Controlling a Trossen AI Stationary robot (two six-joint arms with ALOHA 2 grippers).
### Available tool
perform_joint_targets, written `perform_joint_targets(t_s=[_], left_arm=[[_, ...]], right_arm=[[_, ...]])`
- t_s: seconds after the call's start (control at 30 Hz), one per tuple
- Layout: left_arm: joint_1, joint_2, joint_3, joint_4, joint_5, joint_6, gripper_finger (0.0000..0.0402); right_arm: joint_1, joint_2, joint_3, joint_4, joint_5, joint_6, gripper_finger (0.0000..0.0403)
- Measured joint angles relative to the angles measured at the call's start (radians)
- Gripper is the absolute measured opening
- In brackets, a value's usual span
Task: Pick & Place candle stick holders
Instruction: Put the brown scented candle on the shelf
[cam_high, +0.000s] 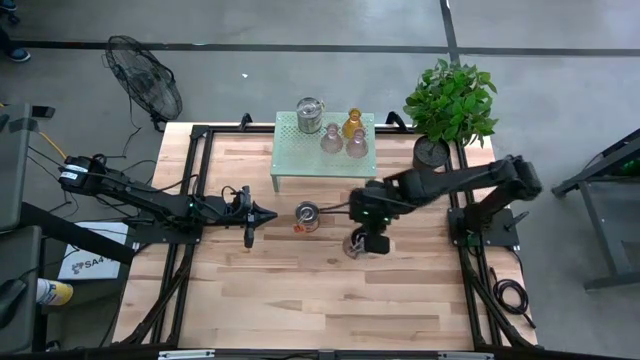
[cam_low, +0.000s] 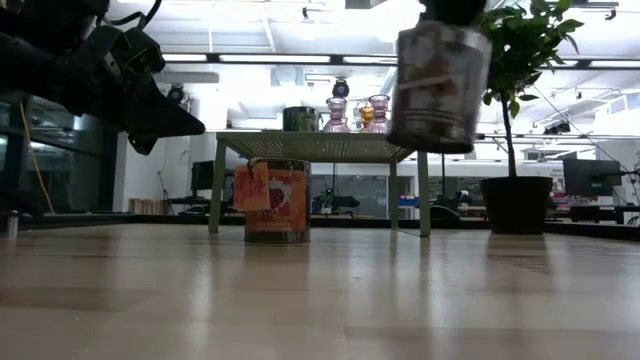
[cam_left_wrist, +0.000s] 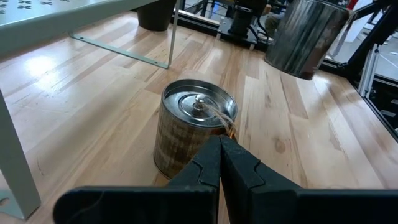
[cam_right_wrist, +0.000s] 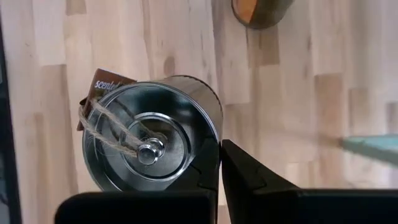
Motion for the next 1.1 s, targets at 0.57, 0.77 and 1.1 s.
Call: perform_joint_targets(t_s=[0.57,0.77,1.1], left_arm=[[0.000,0.000,0.000,0.001,0.005,0.000,0.0000],[0.000,0.000,0.000,0.001,0.004,0.000,0.0000],[0.000,0.000,0.000,0.002,0.003,0.000,0.0000]], right_arm=[[-0.147,0.323,0.516,-0.231,-0.021,-0.260,0.0000],[-0.196,0.338,0.541,-0.203,-0.054,-0.289,0.0000],[-0.288,0.338,0.544,-0.077,-0.099,-0.348,0.0000]])
